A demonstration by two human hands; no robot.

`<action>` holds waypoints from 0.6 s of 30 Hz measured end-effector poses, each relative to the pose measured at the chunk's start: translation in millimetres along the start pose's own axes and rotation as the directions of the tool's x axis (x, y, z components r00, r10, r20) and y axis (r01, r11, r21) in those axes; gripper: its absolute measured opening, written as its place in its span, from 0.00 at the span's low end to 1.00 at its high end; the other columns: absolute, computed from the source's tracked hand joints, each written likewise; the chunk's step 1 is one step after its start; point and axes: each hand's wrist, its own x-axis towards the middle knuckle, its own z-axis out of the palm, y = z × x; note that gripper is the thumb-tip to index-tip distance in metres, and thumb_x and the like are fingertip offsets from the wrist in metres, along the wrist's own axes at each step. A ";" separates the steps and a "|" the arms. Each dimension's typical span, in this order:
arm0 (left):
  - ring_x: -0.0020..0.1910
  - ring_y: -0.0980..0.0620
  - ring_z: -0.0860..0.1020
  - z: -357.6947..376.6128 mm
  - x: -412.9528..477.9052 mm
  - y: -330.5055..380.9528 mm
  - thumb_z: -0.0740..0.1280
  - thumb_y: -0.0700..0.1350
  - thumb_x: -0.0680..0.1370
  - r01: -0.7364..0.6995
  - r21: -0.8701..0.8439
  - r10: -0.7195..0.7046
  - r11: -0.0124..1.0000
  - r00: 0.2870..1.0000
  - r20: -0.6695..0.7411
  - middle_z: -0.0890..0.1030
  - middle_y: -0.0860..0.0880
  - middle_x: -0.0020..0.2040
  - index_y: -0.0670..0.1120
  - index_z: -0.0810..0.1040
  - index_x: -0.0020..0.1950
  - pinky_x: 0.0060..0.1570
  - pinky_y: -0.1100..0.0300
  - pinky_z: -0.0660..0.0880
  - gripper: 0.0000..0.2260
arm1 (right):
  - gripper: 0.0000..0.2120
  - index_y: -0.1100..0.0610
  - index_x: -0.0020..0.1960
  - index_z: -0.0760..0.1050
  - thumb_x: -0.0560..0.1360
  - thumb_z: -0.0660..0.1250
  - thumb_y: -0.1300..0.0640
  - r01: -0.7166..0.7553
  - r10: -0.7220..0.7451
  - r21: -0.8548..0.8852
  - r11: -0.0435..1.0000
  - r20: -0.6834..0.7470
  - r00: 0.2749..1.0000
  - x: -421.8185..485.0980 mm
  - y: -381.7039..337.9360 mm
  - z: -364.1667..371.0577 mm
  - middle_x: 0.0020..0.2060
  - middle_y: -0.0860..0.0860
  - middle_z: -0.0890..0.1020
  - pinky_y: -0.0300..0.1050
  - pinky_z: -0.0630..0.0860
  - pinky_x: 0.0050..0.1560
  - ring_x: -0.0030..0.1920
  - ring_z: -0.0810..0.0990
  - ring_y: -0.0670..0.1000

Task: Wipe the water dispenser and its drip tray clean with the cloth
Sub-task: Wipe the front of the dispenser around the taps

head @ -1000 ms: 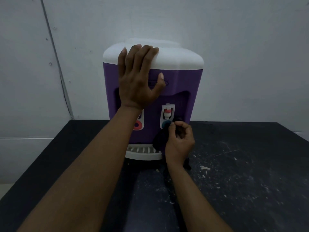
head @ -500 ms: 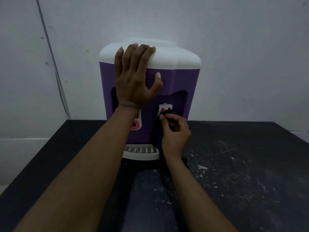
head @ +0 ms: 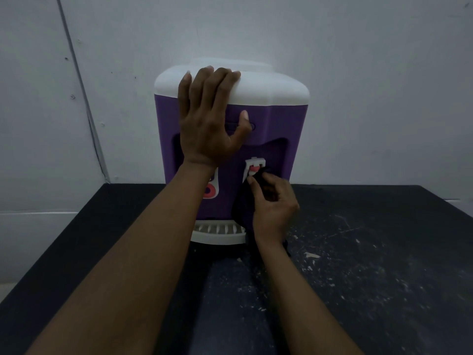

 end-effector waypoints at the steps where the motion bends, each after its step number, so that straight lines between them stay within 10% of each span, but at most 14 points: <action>1: 0.70 0.40 0.73 0.4 0.1 -0.5 0.66 0.52 0.76 0.001 0.000 -0.001 1.000 1.000 -0.003 0.78 0.42 0.67 0.41 0.77 0.69 0.74 0.39 0.61 0.25 | 0.11 0.62 0.50 0.84 0.71 0.81 0.60 0.048 -0.048 -0.016 0.999 0.004 0.999 3.2 -1.8 1.5 0.45 0.50 0.84 0.37 0.80 0.47 0.46 0.83 0.46; 18: 0.70 0.39 0.73 0.6 0.6 1.1 0.66 0.52 0.76 0.011 -0.013 -0.011 1.000 1.000 0.000 0.78 0.42 0.67 0.40 0.77 0.69 0.73 0.38 0.62 0.25 | 0.10 0.61 0.50 0.81 0.72 0.80 0.61 0.073 -0.072 -0.034 0.997 0.033 0.997 3.9 -0.3 3.7 0.46 0.48 0.83 0.43 0.83 0.48 0.46 0.83 0.47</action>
